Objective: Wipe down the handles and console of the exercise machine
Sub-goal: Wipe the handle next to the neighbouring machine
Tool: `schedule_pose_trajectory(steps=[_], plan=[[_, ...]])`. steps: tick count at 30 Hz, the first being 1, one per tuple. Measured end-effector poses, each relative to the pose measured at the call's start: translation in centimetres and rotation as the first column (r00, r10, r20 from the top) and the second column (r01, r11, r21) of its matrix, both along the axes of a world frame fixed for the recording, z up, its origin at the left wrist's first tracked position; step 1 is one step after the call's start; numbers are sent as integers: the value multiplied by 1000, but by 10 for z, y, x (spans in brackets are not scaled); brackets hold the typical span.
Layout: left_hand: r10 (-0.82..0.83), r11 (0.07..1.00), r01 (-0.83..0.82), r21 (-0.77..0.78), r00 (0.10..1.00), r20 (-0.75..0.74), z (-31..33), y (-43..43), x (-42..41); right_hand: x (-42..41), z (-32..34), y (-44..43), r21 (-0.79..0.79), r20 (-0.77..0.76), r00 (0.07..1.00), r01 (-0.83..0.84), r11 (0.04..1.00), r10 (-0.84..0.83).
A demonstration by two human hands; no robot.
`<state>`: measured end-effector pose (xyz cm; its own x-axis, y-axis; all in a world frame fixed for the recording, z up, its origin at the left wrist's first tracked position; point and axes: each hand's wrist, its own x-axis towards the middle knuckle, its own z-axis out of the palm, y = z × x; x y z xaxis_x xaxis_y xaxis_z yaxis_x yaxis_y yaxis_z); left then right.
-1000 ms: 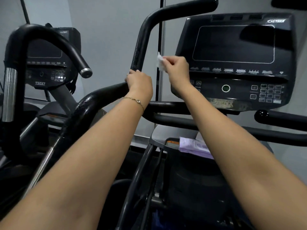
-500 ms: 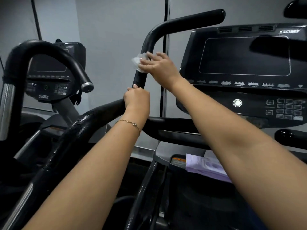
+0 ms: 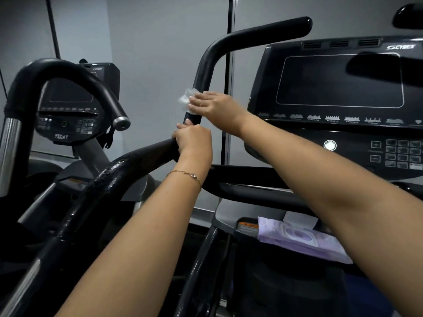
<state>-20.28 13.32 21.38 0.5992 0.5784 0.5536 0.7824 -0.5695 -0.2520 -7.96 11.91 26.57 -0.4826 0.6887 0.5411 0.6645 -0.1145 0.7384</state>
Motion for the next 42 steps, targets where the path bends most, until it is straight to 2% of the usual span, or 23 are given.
schedule_pose_trajectory(steps=[1,5,10,11,14,17,19,21,22,24,27,29,31,36,39,40,42], plan=[[2,1000,-2,-1,1000,8,1,-1,-1,1,7,-2,-9,9,1000,-21,1000,21],[20,1000,-21,15,998,61,-2,-1,-5,7,36,3,74,-135,990,-17,997,27],[30,993,-8,-115,981,192,4,-2,1,19,35,5,110,98,966,-251,962,241],[17,990,15,-137,973,232,6,-1,5,20,40,5,96,97,963,-261,961,252],[-48,991,83,-105,952,302,17,4,24,20,64,1,104,-104,985,-124,987,135],[-121,991,133,-14,934,337,31,12,39,18,84,-13,341,-284,934,-112,933,216],[-145,988,152,10,919,367,39,16,44,18,90,-24,382,-312,935,-42,923,171],[-145,987,159,-4,913,381,46,18,47,24,93,-28,329,-325,944,57,943,57],[-144,988,156,-1,913,382,48,19,48,26,93,-26,328,-327,944,62,943,51],[-143,989,144,24,918,369,50,19,51,27,90,-15,339,-319,944,28,940,87],[-119,992,124,8,926,359,52,19,54,26,74,3,236,-336,936,-29,971,110],[-112,993,118,6,929,352,54,20,56,32,68,7,213,-282,956,-17,977,78],[-121,993,120,25,931,345,55,22,56,38,82,9,276,-183,977,-52,960,106],[-134,991,128,39,937,323,54,23,52,37,104,13,290,-164,986,75,954,-28],[-151,988,143,49,934,324,54,25,51,46,100,13,355,-32,999,-23,935,37],[-155,988,147,48,933,324,54,26,51,50,105,9,406,-33,998,-28,914,46],[-155,988,150,40,935,320,54,25,52,53,119,-4,472,-152,988,89,877,-18]])
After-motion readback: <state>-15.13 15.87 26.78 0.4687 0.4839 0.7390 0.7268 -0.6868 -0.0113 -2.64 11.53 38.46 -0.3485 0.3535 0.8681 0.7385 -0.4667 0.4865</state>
